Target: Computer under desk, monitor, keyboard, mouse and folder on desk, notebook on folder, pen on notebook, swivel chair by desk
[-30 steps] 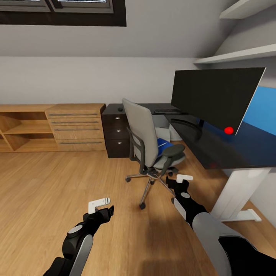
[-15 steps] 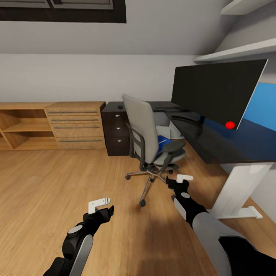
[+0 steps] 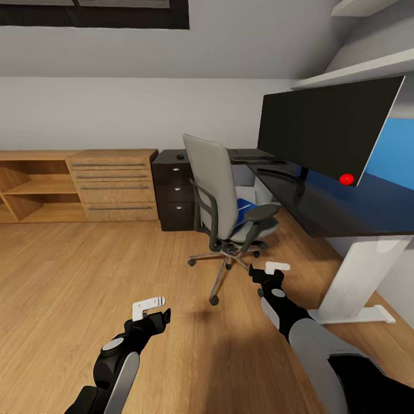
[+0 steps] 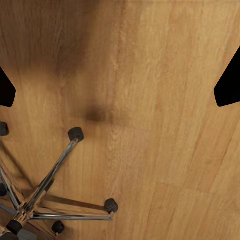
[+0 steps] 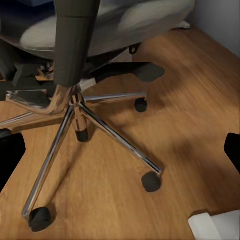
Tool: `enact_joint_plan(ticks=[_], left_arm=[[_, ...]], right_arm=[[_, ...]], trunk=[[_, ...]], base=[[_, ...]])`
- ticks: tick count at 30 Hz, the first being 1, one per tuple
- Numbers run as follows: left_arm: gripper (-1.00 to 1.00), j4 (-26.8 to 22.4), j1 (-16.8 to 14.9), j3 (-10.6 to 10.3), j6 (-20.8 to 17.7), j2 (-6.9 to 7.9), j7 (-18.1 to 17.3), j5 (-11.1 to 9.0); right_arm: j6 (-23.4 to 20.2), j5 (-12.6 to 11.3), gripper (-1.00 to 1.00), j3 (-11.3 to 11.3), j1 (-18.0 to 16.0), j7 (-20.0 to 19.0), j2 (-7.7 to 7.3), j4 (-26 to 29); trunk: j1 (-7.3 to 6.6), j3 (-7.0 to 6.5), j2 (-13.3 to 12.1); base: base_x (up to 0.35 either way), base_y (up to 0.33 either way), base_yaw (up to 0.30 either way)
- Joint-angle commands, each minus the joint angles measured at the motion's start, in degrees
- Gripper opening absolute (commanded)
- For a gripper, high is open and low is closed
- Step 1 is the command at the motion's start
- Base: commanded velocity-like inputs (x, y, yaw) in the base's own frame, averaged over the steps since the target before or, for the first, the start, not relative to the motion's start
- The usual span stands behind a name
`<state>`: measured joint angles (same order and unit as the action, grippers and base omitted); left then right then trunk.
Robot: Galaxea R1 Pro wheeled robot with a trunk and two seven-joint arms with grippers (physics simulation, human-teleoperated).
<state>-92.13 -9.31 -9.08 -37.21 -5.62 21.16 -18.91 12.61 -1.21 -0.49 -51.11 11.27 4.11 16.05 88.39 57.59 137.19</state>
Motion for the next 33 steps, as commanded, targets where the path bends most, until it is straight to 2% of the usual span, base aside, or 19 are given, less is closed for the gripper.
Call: enact_joint_plan(ticks=[1, 11, 18, 25, 33], left_arm=[[1.00, -0.1, 0.0, -0.1, -0.1, 0.00, 0.5, -0.6], [1.00, -0.1, 0.0, -0.1, -0.1, 0.00, 0.5, -0.6], [1.00, 0.0, 0.0, 0.0, -0.2, 0.10, 0.2, -0.6], [1.00, 1.1, -0.1, 0.1, -0.2, 0.86, 0.1, -0.6], [1.00, 1.2, 0.0, 0.1, -0.2, 1.05, 0.1, -0.7]], right_arm=[[0.2, -0.1, 1.00, 0.0, 0.0, 0.1, 0.02, -0.1], [0.2, 0.0, 1.00, 0.0, 0.0, 0.2, 0.02, -0.1], [0.2, 0.0, 1.00, 0.1, 0.0, 0.1, 0.02, 0.0], [0.2, 0.1, 1.00, 0.2, 0.0, 0.0, 0.11, 0.0], [0.3, 0.1, 1.00, 0.1, 0.0, -0.3, -0.01, -0.5]], trunk=[[0.21, 0.24, 0.4], [2.41, 2.03, 4.4], [2.41, 2.03, 4.4], [2.41, 2.03, 4.4], [2.41, 2.03, 4.4]], base=[[0.000, 0.000, 0.000], [0.000, 0.000, 0.000], [0.000, 0.000, 0.000], [0.000, -0.008, 0.000], [0.000, -0.195, 0.000]])
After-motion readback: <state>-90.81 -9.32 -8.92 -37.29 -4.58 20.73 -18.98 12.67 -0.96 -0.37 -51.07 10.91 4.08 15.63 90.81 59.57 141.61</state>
